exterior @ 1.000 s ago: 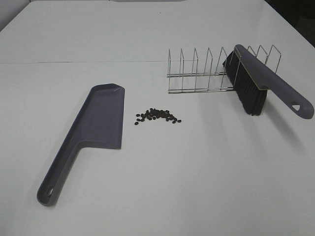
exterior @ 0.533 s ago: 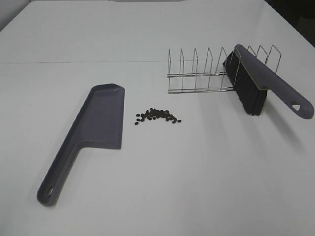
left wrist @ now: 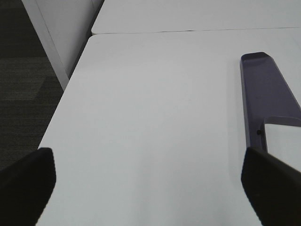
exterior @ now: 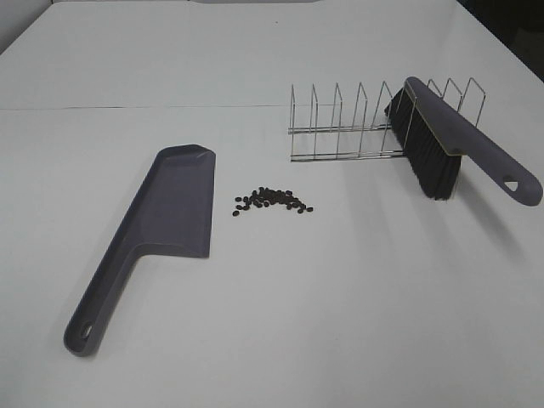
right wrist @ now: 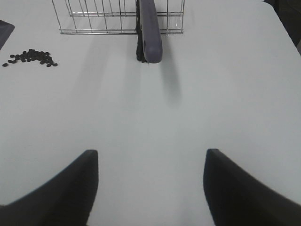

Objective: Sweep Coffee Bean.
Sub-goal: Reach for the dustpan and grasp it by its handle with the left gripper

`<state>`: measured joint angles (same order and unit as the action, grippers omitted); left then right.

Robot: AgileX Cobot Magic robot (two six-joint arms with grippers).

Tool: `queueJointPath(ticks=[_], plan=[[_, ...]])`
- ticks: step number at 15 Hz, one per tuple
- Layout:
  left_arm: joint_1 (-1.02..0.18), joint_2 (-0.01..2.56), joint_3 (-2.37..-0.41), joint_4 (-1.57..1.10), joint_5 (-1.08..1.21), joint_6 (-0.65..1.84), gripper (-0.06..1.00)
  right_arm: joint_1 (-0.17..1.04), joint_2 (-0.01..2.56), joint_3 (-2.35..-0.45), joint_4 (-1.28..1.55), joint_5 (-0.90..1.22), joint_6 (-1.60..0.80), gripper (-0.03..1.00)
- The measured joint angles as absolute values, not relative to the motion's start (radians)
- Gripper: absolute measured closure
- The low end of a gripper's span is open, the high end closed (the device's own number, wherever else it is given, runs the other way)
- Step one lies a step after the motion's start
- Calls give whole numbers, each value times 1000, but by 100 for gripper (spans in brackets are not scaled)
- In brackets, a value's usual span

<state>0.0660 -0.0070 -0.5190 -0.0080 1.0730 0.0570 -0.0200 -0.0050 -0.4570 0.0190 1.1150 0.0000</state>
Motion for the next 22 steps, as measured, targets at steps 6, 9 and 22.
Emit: queueJointPath(ticks=[6,9,22], plan=[[66,-7,-519,-8,1073,57,-5,-20,-5,-457,19,1115,0,41],[66,-7,-519,-8,1073,57,-5,-20,-5,-457,19,1115,0,41],[66,373,-584,-9,1166,-35,-3,-20,-5,-457,19,1115,0,41]])
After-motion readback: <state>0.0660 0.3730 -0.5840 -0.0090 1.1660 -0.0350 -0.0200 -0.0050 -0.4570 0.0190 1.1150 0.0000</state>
